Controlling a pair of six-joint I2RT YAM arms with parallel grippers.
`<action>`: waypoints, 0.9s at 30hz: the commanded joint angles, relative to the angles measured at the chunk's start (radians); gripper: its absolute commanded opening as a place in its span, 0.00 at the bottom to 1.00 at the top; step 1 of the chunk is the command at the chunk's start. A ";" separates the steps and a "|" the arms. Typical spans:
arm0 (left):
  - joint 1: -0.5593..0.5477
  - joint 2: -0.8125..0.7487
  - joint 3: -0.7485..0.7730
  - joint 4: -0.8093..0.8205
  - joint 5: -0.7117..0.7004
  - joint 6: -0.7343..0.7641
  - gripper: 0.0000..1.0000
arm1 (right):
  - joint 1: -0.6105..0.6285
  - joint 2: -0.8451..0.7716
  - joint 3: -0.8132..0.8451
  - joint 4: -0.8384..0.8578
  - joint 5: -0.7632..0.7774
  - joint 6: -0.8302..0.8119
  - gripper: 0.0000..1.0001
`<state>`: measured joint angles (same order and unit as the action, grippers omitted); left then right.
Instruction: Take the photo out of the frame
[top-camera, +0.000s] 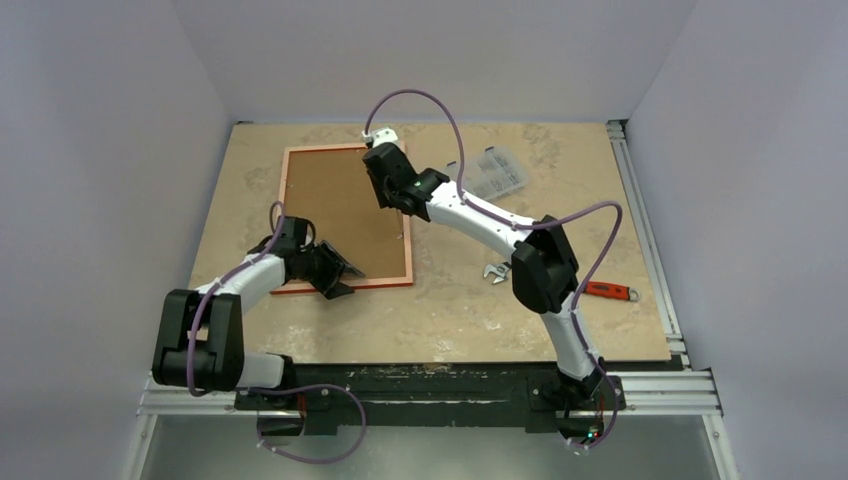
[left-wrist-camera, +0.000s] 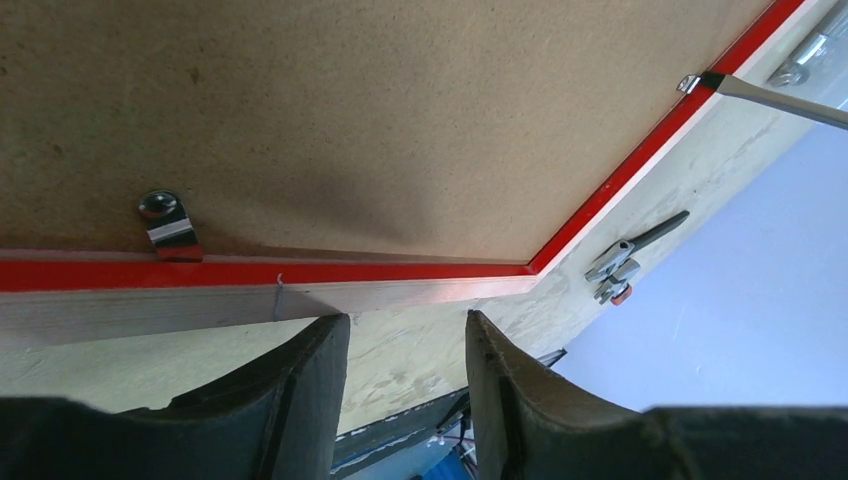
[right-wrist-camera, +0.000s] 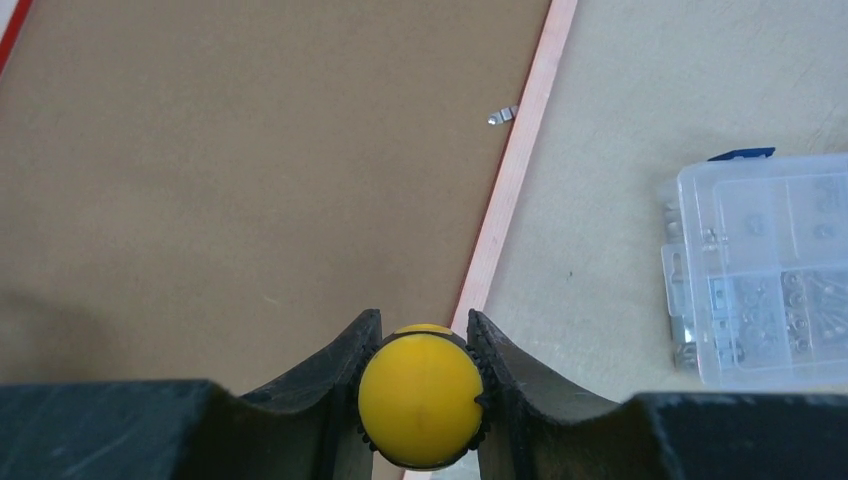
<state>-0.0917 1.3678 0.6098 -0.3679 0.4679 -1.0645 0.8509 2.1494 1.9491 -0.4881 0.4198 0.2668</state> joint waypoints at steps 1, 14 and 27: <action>0.007 0.013 0.039 0.025 -0.003 -0.029 0.44 | 0.007 0.015 0.021 -0.024 -0.025 -0.031 0.00; 0.007 0.039 0.037 0.038 -0.003 -0.030 0.43 | 0.008 0.047 0.079 -0.173 -0.096 -0.018 0.00; 0.007 0.050 0.030 0.052 0.001 -0.029 0.42 | 0.010 -0.191 -0.141 -0.177 -0.254 0.159 0.00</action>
<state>-0.0917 1.4029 0.6155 -0.3702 0.4850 -1.0828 0.8478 2.0247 1.8469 -0.6289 0.2852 0.3347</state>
